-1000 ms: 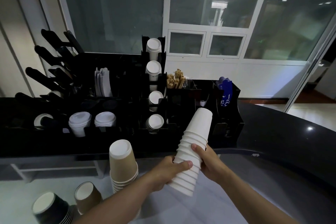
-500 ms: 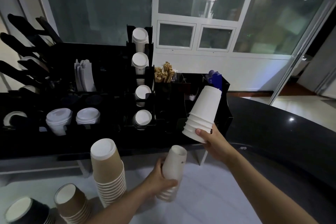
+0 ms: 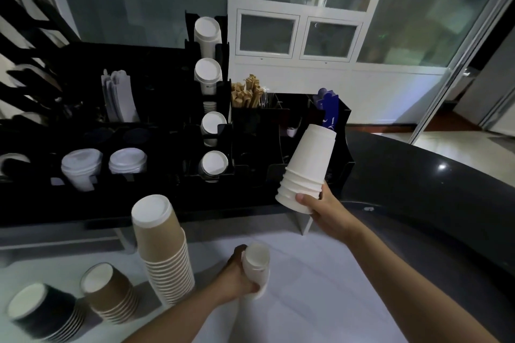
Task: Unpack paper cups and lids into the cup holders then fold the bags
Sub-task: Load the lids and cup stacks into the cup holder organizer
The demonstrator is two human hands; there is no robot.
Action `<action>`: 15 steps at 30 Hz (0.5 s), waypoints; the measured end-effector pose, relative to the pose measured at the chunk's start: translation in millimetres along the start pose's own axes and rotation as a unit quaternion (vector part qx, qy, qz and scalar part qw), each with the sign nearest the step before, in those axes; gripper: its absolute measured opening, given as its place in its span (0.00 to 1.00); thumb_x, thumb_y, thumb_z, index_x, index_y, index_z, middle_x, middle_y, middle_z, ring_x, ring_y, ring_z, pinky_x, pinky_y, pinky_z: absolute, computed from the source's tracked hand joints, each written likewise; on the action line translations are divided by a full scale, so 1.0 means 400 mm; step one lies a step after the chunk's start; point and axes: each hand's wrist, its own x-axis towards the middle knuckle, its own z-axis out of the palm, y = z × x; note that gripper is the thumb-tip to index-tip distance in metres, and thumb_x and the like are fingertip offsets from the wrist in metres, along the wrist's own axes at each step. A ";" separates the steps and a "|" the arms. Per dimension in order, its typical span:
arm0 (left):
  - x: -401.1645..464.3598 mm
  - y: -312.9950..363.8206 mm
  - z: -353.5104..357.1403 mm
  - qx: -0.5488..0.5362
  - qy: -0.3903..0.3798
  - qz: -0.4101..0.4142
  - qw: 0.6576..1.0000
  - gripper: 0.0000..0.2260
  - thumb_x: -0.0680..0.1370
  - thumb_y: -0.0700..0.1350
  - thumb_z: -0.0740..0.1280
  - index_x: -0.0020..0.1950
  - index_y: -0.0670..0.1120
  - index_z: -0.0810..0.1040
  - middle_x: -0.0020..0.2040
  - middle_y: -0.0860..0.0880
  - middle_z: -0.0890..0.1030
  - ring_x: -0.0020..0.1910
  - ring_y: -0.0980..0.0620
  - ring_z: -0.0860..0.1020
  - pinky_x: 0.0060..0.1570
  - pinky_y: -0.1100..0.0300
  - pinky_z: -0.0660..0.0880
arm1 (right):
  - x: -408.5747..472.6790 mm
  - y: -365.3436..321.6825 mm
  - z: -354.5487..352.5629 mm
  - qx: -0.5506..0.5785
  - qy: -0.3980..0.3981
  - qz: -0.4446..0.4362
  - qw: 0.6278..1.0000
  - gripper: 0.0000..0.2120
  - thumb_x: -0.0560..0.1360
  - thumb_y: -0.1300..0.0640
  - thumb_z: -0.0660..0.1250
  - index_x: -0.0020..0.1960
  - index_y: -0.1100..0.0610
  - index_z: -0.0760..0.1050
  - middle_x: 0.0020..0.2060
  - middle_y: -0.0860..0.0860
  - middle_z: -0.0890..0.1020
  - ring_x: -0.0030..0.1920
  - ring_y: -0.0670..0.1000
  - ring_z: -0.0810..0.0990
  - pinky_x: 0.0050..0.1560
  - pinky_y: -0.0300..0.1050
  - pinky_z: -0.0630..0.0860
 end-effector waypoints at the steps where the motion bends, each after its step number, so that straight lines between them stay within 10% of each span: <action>1: -0.001 0.013 -0.011 -0.021 0.002 0.003 1.000 0.51 0.64 0.50 0.80 0.79 0.51 0.52 0.70 0.51 0.70 0.68 0.50 0.72 0.70 0.52 0.70 | 0.004 -0.002 0.003 -0.006 -0.004 0.000 1.000 0.40 0.70 0.52 0.81 0.75 0.43 0.62 0.68 0.53 0.77 0.69 0.55 0.76 0.63 0.44 0.77; 4: -0.018 0.087 -0.050 -0.065 0.032 0.055 0.996 0.55 0.65 0.58 0.80 0.82 0.58 0.48 0.76 0.55 0.64 0.74 0.53 0.67 0.74 0.51 0.66 | 0.025 -0.031 0.021 -0.035 -0.016 -0.013 0.999 0.40 0.70 0.51 0.81 0.74 0.39 0.62 0.68 0.51 0.77 0.69 0.55 0.76 0.64 0.46 0.76; 10: -0.062 0.312 -0.155 -0.146 0.202 0.212 0.945 0.30 0.70 0.63 0.73 0.69 0.70 0.63 0.68 0.64 0.72 0.68 0.64 0.71 0.65 0.59 0.75 | 0.075 -0.158 0.091 -0.043 -0.061 -0.068 0.995 0.40 0.71 0.52 0.80 0.75 0.42 0.61 0.70 0.54 0.76 0.70 0.56 0.76 0.68 0.49 0.74; 15: -0.098 0.474 -0.325 -0.097 0.244 0.280 0.924 0.42 0.69 0.66 0.74 0.78 0.65 0.57 0.72 0.65 0.68 0.70 0.67 0.68 0.66 0.64 0.71 | 0.115 -0.282 0.171 -0.058 -0.120 -0.104 0.986 0.39 0.73 0.52 0.77 0.76 0.41 0.59 0.70 0.49 0.75 0.70 0.53 0.75 0.68 0.50 0.75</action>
